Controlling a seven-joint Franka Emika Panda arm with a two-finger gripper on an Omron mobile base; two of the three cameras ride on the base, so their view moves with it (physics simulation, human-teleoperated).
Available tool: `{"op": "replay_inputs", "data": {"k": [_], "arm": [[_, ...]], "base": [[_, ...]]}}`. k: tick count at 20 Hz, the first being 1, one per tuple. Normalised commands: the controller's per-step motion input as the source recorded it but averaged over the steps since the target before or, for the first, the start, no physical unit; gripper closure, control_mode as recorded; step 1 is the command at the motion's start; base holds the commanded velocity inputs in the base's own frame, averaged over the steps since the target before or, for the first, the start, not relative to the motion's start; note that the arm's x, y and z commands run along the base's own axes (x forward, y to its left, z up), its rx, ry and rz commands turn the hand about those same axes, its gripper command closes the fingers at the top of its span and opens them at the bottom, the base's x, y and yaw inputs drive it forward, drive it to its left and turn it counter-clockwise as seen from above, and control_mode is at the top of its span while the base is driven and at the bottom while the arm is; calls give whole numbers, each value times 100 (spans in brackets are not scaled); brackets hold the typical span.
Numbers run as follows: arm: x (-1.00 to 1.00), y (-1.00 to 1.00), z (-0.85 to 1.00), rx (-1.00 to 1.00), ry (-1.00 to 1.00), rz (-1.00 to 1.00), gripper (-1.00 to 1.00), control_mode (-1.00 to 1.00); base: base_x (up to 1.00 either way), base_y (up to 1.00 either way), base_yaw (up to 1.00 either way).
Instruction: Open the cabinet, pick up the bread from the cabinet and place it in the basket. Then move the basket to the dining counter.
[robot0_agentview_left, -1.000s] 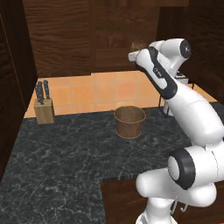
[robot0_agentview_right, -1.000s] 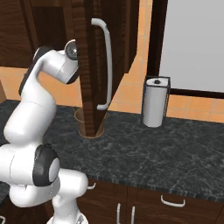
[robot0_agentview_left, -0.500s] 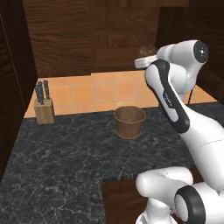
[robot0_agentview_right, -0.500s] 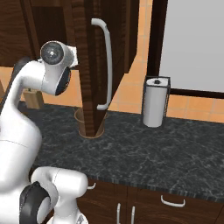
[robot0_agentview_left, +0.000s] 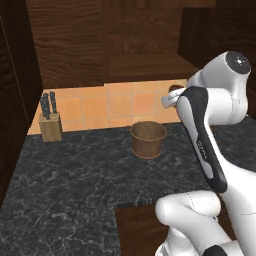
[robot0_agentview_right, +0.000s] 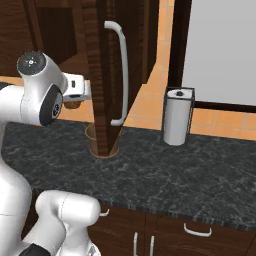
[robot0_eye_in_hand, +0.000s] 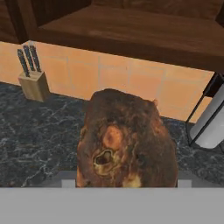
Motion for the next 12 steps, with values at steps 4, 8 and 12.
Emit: {"op": "replay_inputs", "data": {"k": [4,8,12], "arm": [[2,3,-91,-6,35,-3,100,-100],[38,1,-86,0,19,-5,100,-100],[63,0,-56,0,8,-4,100,-100]], "base": [[0,0,0],[0,0,0],[0,0,0]]}}
